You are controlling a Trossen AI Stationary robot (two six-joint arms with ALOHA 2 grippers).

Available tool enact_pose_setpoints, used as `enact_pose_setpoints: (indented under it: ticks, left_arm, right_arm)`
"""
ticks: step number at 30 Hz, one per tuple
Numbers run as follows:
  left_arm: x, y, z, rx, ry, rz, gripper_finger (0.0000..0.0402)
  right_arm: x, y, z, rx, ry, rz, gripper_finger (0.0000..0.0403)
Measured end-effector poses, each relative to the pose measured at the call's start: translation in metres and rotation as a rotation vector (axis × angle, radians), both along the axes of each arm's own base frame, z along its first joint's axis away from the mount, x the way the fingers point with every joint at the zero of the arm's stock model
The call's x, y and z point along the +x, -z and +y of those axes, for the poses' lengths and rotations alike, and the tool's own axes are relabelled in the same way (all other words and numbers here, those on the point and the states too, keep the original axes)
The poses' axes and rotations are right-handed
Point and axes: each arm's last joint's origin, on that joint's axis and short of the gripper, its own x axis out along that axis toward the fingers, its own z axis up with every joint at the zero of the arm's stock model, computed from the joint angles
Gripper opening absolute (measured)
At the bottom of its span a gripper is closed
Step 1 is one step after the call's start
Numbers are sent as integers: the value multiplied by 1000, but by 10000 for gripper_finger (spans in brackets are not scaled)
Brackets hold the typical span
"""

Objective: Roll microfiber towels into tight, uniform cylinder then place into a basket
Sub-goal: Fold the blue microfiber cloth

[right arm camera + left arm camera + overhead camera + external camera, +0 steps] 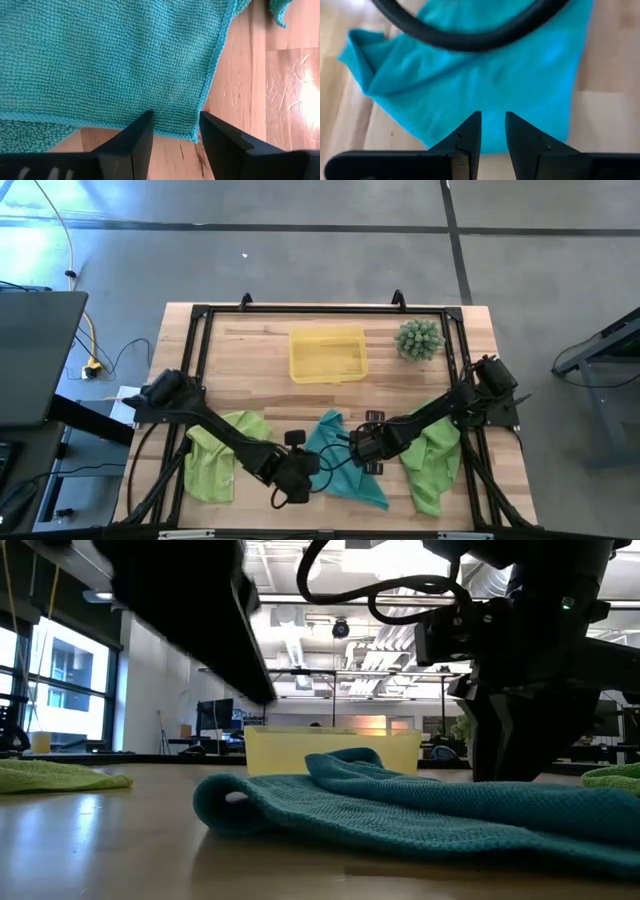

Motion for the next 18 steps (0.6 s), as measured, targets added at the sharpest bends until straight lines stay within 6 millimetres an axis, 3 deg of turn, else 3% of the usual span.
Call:
enact_pose_setpoints:
  ticks: [5, 9, 18]
  left_arm:
    - [7, 36, 6, -30, -6, 114, 76]
    - [10, 48, 7, -50, -24, 146, 76]
    - [-9, 44, -19, -184, 11, 237, 76]
  right_arm:
    - [-4, 0, -2, -24, 1, 39, 156]
    - [-8, 1, -4, -43, 1, 75, 156]
    - [-23, 0, -14, -205, 26, 199, 156]
